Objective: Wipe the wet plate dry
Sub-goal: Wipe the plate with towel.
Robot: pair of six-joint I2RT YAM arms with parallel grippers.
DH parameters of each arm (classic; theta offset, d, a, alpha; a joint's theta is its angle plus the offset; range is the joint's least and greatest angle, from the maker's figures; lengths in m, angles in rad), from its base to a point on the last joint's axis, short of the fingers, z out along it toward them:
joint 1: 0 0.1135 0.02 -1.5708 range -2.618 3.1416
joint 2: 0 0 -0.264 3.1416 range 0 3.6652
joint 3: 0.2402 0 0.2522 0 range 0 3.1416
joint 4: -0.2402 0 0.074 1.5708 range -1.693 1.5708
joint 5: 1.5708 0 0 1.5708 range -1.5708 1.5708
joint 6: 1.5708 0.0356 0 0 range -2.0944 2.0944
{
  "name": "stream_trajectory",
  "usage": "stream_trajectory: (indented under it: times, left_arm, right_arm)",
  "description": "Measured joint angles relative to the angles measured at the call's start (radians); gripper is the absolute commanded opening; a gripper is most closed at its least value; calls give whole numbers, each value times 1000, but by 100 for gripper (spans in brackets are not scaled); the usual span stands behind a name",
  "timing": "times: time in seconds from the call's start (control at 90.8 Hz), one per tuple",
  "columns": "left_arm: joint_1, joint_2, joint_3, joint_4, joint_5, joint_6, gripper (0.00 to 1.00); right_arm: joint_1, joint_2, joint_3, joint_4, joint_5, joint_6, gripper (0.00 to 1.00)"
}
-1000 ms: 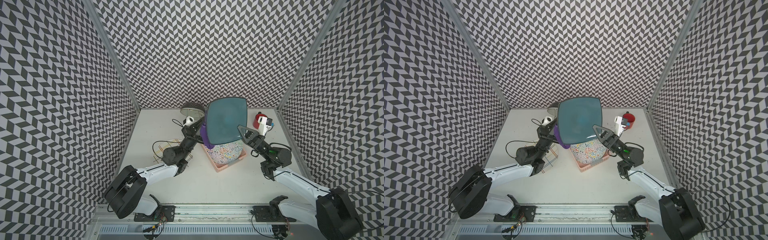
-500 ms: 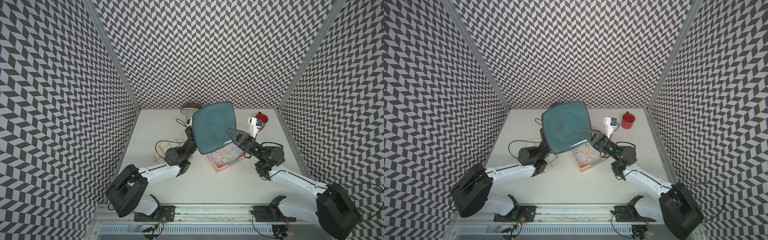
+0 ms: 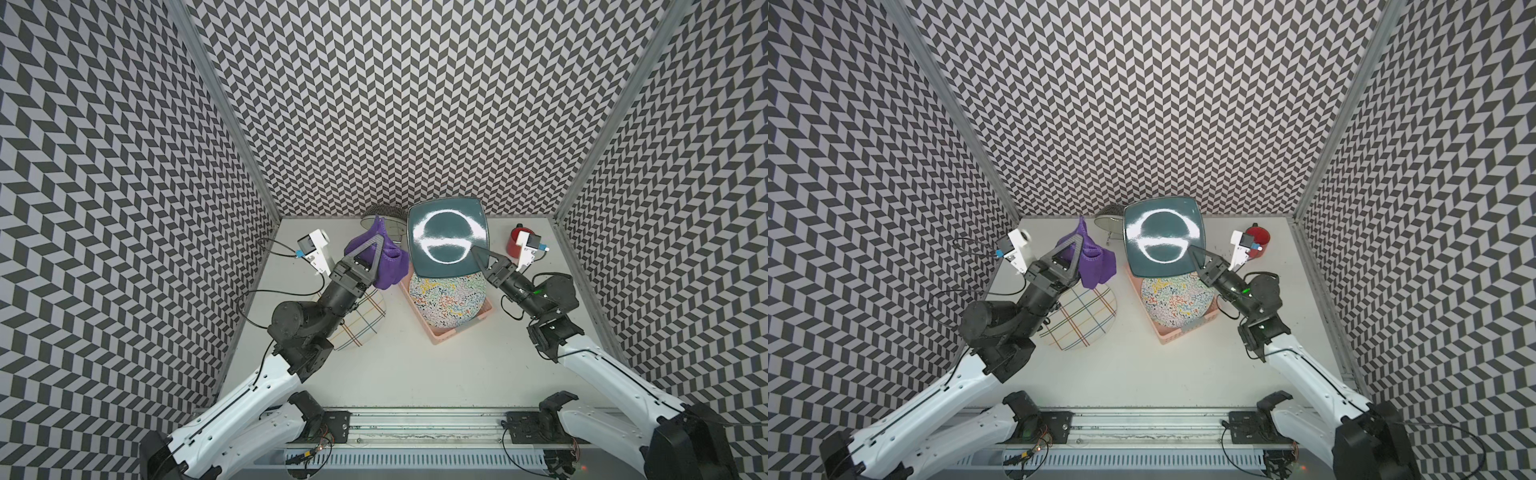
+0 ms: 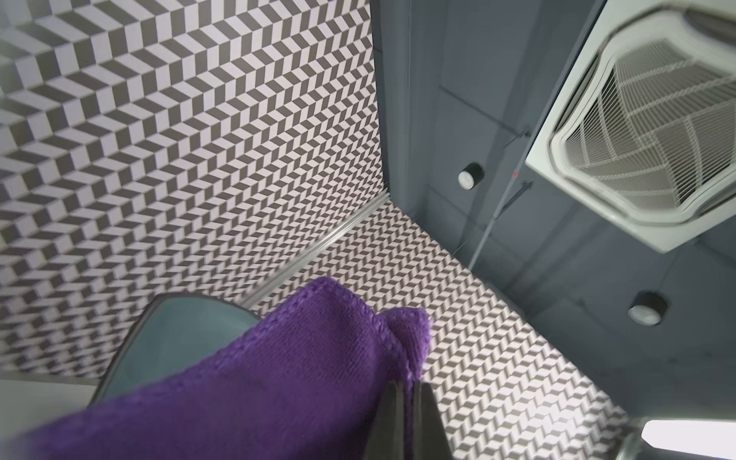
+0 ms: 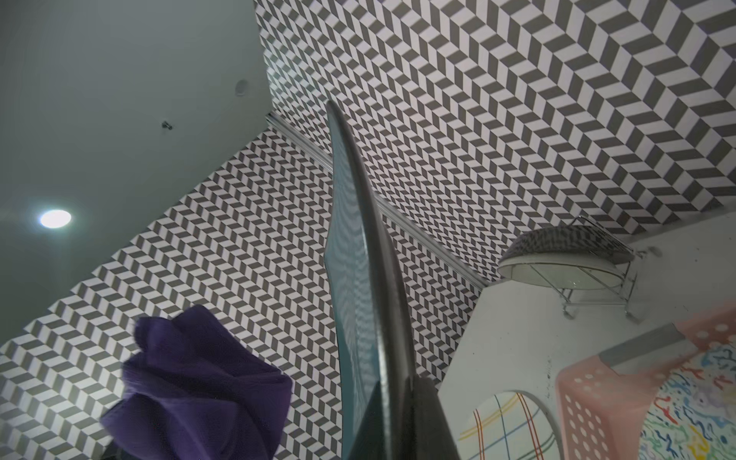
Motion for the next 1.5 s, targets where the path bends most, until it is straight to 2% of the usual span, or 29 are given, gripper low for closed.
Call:
stream_trajectory:
  times: [0.121,0.297,0.518,0.595,0.738,0.903,1.069,1.201,1.289,1.377,1.498]
  left_arm:
    - [-3,112,74,-124,-51,180,0]
    - [-3,255,68,-274,-119,320,0]
    - [-7,215,-44,-311,-306,427,0]
    - [12,187,-66,-327,-334,455,0]
    - [19,209,-12,-324,-253,532,0]
    - [-46,397,136,-299,-71,574,0]
    - [-109,433,96,-297,-12,582,0]
    - [-110,383,45,-303,-36,562,0]
    - [-80,333,44,-320,-71,547,0]
    - [5,306,74,-347,-91,543,0]
    - [72,381,238,-415,-87,574,0]
  right_arm:
    - [85,10,0,-71,31,-49,0]
    - [172,29,-24,-74,42,-63,0]
    - [189,19,-75,-107,51,-29,0]
    - [205,-1,-80,-120,72,-26,0]
    - [316,-7,-87,-115,163,-27,0]
    - [359,18,-86,-100,183,-22,0]
    - [261,6,-43,-193,149,-33,0]
    - [183,-50,-15,-240,157,-47,0]
    - [172,-84,-15,-244,160,-55,0]
    - [211,-90,-15,-233,170,-52,0]
    - [298,-86,-43,-229,230,-45,0]
